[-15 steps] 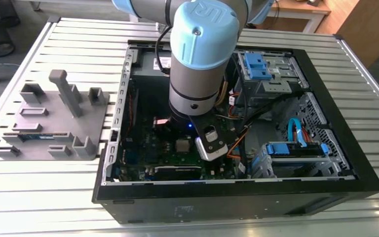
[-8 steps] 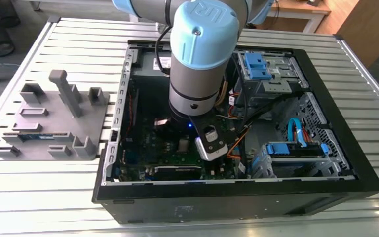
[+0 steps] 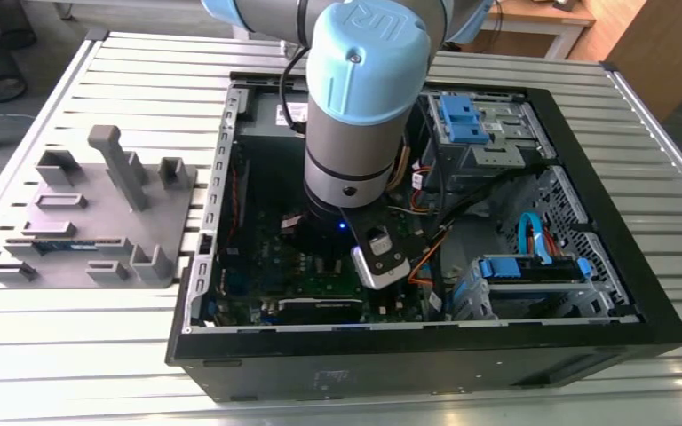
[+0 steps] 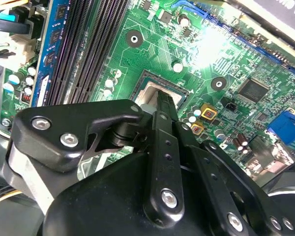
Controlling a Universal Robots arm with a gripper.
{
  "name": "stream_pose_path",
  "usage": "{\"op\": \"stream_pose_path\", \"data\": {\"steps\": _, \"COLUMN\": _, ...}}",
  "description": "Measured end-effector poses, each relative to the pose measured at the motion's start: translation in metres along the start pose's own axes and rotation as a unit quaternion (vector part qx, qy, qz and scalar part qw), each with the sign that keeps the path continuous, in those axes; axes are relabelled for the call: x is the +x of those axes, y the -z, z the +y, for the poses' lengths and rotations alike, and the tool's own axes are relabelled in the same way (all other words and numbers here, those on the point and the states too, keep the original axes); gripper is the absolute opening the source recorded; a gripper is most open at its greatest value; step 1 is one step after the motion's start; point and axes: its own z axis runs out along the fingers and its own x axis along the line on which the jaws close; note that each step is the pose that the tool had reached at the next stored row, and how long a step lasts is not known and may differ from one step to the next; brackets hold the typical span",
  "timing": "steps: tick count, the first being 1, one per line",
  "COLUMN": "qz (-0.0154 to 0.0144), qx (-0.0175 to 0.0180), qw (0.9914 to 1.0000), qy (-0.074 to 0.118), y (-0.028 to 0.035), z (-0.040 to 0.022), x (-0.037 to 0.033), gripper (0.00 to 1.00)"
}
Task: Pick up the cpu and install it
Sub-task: 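Place the cpu into insertion slot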
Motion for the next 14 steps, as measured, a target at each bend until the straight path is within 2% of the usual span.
{"op": "stream_pose_path", "data": {"steps": 14, "qz": 0.0, "qx": 0.0001, "qw": 1.0, "qy": 0.0, "y": -0.0023, "z": 0.0007, "x": 0.0009, "gripper": 0.11}}
